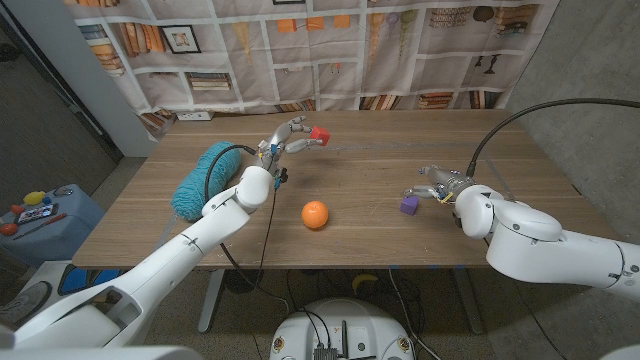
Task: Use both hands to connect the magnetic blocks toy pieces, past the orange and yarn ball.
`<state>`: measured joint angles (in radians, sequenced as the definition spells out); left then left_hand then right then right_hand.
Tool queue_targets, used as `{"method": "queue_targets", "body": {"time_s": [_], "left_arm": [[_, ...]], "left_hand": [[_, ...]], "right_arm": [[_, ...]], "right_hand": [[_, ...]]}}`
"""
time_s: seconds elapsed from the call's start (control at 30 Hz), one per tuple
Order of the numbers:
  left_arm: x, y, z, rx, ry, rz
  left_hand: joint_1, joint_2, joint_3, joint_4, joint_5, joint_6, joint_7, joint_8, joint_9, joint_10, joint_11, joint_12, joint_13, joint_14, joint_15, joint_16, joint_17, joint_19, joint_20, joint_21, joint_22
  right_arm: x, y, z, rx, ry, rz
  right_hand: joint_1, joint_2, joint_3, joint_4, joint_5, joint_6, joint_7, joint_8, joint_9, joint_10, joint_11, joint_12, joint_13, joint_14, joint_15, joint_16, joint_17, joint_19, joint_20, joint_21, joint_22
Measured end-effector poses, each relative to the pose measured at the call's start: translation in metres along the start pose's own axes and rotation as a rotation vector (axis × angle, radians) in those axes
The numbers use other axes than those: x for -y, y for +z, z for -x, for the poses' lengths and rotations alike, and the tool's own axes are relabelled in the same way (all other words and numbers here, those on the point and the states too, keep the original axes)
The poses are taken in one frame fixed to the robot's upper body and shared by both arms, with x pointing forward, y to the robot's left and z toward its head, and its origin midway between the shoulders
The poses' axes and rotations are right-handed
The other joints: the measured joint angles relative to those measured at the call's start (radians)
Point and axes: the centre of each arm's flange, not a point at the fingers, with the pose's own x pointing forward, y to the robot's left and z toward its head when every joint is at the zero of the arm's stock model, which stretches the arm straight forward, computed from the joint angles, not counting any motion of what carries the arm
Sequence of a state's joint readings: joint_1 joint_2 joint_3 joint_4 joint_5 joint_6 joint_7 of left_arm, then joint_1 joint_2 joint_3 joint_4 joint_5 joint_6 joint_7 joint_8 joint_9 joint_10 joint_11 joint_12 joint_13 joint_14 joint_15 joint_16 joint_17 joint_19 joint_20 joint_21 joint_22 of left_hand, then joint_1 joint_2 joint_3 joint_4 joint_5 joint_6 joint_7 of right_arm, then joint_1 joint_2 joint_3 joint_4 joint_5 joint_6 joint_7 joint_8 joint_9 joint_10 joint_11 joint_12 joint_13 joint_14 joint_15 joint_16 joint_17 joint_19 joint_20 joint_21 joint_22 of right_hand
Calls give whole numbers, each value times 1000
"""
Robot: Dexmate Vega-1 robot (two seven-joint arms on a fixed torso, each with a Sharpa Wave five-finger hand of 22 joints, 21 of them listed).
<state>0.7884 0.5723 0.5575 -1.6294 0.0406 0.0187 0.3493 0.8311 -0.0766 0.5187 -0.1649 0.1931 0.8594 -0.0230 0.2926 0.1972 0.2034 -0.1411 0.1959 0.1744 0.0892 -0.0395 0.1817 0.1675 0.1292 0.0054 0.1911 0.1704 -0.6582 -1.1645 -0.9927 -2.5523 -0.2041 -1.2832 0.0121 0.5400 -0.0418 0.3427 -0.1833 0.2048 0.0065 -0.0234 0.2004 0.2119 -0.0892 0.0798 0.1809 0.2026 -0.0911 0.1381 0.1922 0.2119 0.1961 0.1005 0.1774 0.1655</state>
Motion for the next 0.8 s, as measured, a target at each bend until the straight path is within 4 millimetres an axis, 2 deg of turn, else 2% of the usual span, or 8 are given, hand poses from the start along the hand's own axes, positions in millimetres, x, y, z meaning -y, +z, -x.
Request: {"method": "queue_targets", "body": {"time_s": [0.2, 0.23, 0.33, 0.4, 0.7, 0.73, 0.8], "left_arm": [[0, 1, 0, 5, -4, 7], [3, -4, -5, -8, -5, 3], [3, -5, -6, -9, -6, 5], [3, -5, -6, -9, -7, 6], [5, -1, -8, -1, -12, 11], [5, -6, -8, -13, -13, 7], [5, -6, -9, -13, -14, 7]], "left_hand": [[1, 1, 0, 0, 0, 0, 0, 0, 0, 0, 0, 0, 0, 0, 0, 0, 0, 0, 0, 0, 0], [1, 1, 0, 0, 0, 0, 0, 0, 0, 0, 0, 0, 0, 0, 0, 0, 0, 0, 0, 0, 0], [1, 1, -7, 1, 0, 0, 0, 1, 1, 0, 0, 0, 0, 0, 0, 0, 0, 0, 0, 0, 0], [1, 1, -7, 1, 0, 0, 0, 1, 1, 0, 0, 0, 0, 0, 0, 0, 0, 0, 0, 0, 0], [1, 1, -8, 0, 3, 0, 0, 1, 1, 5, -5, 0, 0, 0, 0, 0, 0, 5, -5, 0, 0], [1, 1, -8, 0, 3, 0, 0, 1, 1, 5, -5, 0, 0, 0, 0, 0, 0, 5, -6, 0, 0], [1, 1, -8, 0, 3, 0, 0, 1, 1, 5, -5, 0, 0, 0, 0, 0, 0, 5, -5, 0, 0]], "right_arm": [[-7, 9, -4, 19, 21, 24], [-4, -3, -4, -58, 35, 44], [-5, -1, -7, -62, 23, 58], [-9, -1, -9, -67, 51, 64], [-30, 3, -20, -81, 92, 59], [-12, 1, -18, -110, 70, 104], [-14, 1, -19, -117, 74, 109]], "right_hand": [[0, 0, 0, 0, 0, -5, -6, 0, 5, -4, -3, 0, 0, -2, 2, 4, 0, 0, 0, 0, 0], [11, -11, 0, 0, 0, -5, -6, 0, 5, -4, -3, 0, 0, -2, 2, 4, 0, 0, 0, 0, 0], [11, -11, 3, 3, 0, -5, -5, 3, 5, -4, -3, 0, 0, -2, 2, 4, 0, 0, 0, 0, 0], [19, -19, 3, 3, 0, -5, -5, 7, 5, -4, -3, 0, 0, -2, 2, 4, 0, 0, 0, 4, 0], [27, -16, 10, 1, 0, -1, -9, 18, 9, -4, -3, 5, 0, 4, 7, 4, 0, 4, 3, 4, 0], [40, -13, 10, 1, 0, -1, -10, 18, 9, -4, -3, 5, 0, 4, 7, 4, 0, 4, 3, 4, 0], [43, -17, 14, 6, 0, 8, -10, 18, 12, -4, -3, 5, 0, 4, 7, 6, 0, 4, 3, 4, 0]]}}
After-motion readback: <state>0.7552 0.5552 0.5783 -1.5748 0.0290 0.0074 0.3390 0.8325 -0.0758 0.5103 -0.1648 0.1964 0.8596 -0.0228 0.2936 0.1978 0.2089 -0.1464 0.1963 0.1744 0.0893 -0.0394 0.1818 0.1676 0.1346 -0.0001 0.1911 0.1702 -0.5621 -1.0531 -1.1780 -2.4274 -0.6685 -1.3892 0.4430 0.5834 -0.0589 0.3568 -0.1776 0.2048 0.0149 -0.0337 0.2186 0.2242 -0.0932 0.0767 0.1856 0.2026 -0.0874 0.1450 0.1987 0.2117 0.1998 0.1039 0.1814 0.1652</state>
